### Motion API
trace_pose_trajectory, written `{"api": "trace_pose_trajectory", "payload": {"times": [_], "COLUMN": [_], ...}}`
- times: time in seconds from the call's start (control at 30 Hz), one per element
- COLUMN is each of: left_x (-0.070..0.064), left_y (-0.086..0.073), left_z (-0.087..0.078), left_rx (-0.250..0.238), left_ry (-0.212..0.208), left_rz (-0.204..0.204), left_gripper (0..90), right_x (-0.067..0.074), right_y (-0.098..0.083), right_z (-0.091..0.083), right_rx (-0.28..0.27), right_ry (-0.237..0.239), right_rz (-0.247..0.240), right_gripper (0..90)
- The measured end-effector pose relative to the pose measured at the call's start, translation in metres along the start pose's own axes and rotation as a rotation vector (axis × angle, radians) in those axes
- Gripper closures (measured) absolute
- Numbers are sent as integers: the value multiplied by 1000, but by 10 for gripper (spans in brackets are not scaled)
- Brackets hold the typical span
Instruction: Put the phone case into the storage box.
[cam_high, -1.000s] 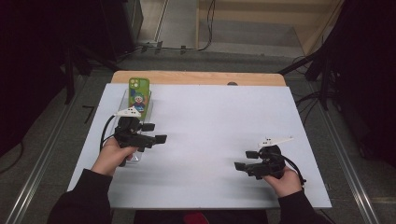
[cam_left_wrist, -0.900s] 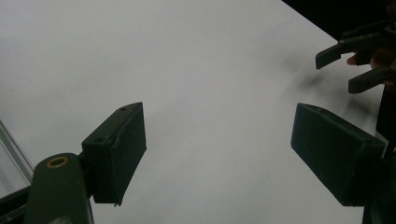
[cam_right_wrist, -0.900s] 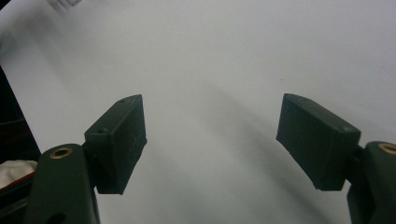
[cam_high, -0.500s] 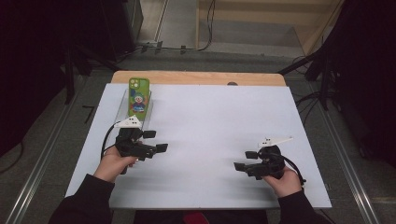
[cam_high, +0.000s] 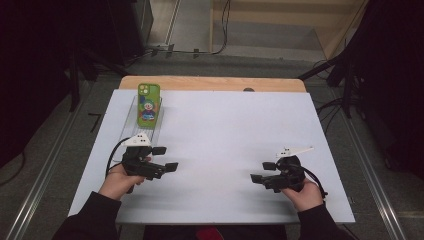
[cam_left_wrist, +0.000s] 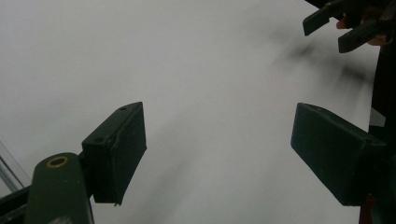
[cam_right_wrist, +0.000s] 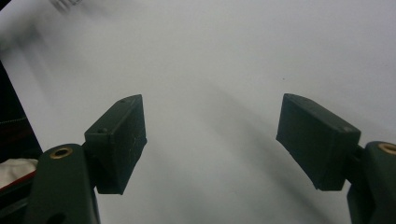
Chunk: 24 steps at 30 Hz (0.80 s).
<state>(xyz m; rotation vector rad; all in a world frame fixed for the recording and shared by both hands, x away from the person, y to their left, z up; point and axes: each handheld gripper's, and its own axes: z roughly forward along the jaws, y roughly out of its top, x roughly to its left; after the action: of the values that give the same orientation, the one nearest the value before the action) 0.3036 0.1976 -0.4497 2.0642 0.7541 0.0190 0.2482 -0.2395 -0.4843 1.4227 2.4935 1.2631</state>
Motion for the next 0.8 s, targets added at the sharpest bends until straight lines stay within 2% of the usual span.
{"api": "trace_pose_trajectory", "payload": {"times": [0.23,0.37,0.8], "left_x": [-5,-5,-10], "left_y": [-7,-13,-24], "left_z": [-5,-7,-12], "left_rx": [3,25,21], "left_ry": [-8,-4,6], "left_rz": [5,8,3], "left_gripper": [186,186,186], "right_x": [0,0,0], "right_y": [0,0,0], "right_z": [0,1,1], "right_rx": [0,1,6], "right_ry": [0,0,-4], "right_rz": [1,-1,-3], "right_gripper": [222,222,222]}}
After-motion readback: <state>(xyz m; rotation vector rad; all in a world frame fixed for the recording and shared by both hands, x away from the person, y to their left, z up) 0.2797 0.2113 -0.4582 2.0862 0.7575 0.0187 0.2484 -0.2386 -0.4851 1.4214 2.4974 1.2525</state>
